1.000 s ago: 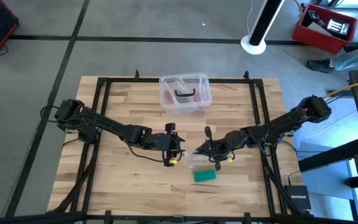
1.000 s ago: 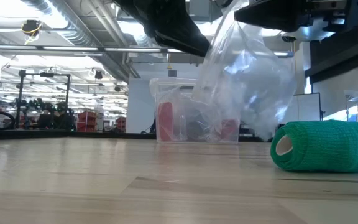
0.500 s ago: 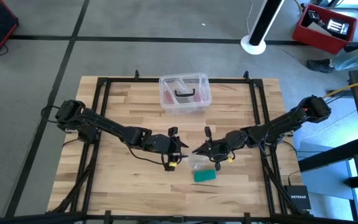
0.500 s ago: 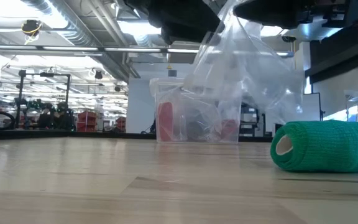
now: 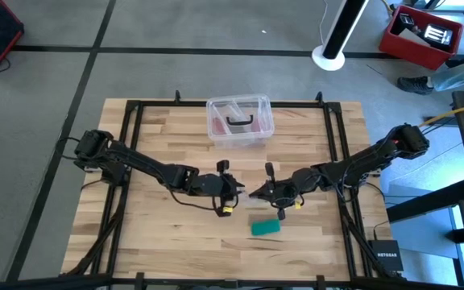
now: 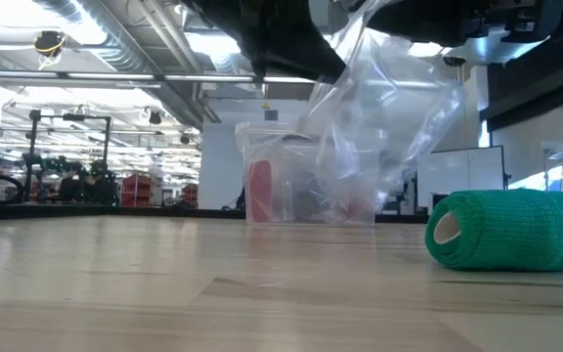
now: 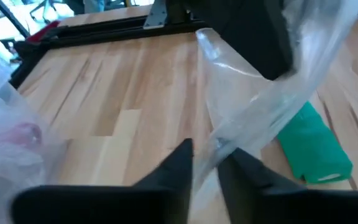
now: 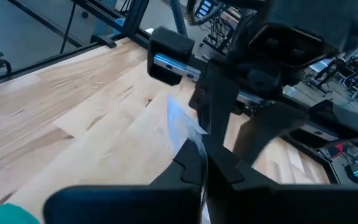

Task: Roll bandage
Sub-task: Open the transparent zip lock bag

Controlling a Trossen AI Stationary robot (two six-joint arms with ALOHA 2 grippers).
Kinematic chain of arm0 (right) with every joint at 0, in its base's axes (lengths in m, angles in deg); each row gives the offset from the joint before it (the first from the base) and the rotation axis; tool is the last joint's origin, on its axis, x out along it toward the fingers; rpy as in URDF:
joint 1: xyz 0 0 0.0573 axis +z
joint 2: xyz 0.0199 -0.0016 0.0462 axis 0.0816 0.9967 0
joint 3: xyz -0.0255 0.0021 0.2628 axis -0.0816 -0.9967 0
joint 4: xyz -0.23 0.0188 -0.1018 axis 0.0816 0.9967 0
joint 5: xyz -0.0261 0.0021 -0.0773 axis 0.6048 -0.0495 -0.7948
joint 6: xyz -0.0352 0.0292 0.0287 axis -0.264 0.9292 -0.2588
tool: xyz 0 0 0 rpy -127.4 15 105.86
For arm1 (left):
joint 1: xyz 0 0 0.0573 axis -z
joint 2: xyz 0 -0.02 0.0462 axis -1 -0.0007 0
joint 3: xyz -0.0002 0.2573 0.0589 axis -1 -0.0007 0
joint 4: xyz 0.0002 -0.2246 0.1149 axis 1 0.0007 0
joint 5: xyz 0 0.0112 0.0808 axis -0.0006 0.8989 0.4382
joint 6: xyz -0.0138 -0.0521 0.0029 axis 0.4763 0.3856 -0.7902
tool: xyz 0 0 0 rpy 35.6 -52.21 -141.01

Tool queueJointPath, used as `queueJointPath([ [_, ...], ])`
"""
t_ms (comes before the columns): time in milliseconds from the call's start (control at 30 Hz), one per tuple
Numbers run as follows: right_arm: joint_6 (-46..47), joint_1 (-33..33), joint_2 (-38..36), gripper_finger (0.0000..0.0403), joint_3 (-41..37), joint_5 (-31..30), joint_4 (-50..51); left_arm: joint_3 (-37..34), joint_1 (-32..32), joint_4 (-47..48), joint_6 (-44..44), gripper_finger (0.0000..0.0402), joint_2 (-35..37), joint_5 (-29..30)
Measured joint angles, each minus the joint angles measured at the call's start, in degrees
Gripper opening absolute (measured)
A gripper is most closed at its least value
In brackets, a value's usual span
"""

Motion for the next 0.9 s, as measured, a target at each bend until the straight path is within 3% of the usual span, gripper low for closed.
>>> queueJointPath([
  [67, 0.17, 0.0, 0.0, 0.0005, 0.02, -0.03, -0.07, 0.0, 0.11, 0.19, -0.99, 0.0021, 0.0, -0.03],
  [167, 3.34, 0.0, 0.0, 0.0012, 0.04, -0.94, 0.5, 0.0, 0.41, 1.1, -1.58, 0.0009, 0.14, -0.04],
  [300, 5.68, 0.22, -1.43, 0.0038, 0.58, -13.16, 4.47, 0.0, 0.37, 6.67, -0.04, 0.0002, 2.57, 0.16],
  [400, 5.82, 1.34, -4.4, 0.0067, 4.55, -22.35, 17.45, 0.0, 0.37, 12.35, 2.75, 0.0004, 5.14, 2.09],
  [500, 6.83, 2.79, -5.99, 0.0098, 10.5, -26.53, 34.06, 0.0, 0.21, 17.38, 6.37, 0.0001, 7.61, 4.18],
  [600, 9.55, 4.44, -5.92, 0.0121, 15.56, -23.65, 40.9, 0.02, -0.65, 18.81, 9.92, 0.0002, 8.52, 5.1],
  [767, 2.65, 4.66, -1.03, 0.0135, 16.62, -9.17, 27.22, 0.02, -2.58, 16.58, 11.55, 0.0002, 7.22, 3.38],
  [833, -2.26, 4.57, 2.53, 0.0134, 16.61, -9.46, 20.29, 0.02, -3.1, 15.89, 11.49, 0.0001, 6.48, 2.5],
  [900, -5.96, 4.01, 6.6, 0.0132, 17.74, -14.1, 15.82, 0.01, -3.17, 15.97, 11.01, 0.0001, 6.01, 2.42],
])
